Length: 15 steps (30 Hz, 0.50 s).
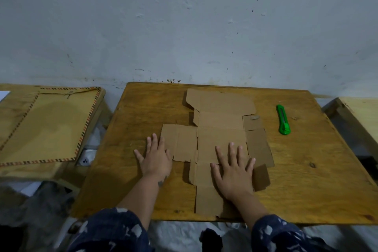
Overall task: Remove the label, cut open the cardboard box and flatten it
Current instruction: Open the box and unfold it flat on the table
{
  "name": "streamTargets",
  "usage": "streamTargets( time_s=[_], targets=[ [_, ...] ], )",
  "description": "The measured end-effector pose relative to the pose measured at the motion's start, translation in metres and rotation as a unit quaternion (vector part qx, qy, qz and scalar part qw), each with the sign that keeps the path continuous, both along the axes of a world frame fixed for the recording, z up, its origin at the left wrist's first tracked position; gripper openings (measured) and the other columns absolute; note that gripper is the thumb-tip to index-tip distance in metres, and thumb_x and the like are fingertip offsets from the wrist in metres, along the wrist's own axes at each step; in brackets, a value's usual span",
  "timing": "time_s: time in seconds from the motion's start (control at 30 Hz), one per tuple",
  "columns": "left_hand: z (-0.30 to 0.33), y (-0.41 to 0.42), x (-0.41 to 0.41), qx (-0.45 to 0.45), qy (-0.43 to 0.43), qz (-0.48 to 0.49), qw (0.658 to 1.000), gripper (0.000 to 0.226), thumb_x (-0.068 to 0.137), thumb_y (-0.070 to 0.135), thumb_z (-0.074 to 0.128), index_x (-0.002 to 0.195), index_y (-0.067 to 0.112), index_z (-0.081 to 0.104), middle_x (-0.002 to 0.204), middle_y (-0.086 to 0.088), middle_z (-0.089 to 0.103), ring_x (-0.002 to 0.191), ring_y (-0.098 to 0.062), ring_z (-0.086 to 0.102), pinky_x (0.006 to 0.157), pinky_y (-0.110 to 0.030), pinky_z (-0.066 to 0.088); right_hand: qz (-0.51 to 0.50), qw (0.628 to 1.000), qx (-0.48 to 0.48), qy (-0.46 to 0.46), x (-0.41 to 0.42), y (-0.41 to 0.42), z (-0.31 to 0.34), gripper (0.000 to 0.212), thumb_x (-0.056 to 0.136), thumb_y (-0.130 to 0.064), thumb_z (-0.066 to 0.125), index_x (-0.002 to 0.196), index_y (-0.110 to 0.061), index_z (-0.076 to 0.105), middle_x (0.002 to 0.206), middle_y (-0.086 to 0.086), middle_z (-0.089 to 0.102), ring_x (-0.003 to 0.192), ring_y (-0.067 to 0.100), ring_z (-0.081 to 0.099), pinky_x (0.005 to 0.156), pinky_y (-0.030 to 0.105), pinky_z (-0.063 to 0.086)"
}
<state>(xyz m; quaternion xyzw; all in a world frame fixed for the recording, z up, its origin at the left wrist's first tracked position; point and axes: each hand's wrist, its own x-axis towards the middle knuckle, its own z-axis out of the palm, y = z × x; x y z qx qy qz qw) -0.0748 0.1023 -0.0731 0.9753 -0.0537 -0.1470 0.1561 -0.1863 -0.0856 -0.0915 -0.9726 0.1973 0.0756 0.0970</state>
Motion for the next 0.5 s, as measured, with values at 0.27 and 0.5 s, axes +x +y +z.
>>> streamTargets(
  time_s=[0.27,0.5],
  targets=[
    [0.03,-0.044,0.014,0.009,-0.147,-0.053,0.988,0.057,0.1,0.036,0.023,0.151,0.016,0.006,0.16,-0.002,-0.006,0.146,-0.018,-0.013,0.113,-0.055,-0.013,-0.058,0.993,0.026,-0.098,0.031,-0.023,0.028,0.045,0.095,-0.047,0.036,0.137,-0.033,0.041,0.149,0.004,0.034,0.141,0.026,0.022,0.118,0.051,0.008],
    [0.034,-0.108,0.024,0.04,-0.117,-0.18,0.976,0.065,0.098,0.049,0.021,0.152,0.019,-0.002,0.159,-0.002,-0.014,0.145,-0.018,-0.017,0.113,-0.054,-0.012,-0.165,0.982,0.003,-0.09,0.091,-0.101,0.044,0.045,0.097,-0.033,0.036,0.139,-0.018,0.04,0.147,0.014,0.034,0.133,0.034,0.027,0.107,0.047,0.026]
  ],
)
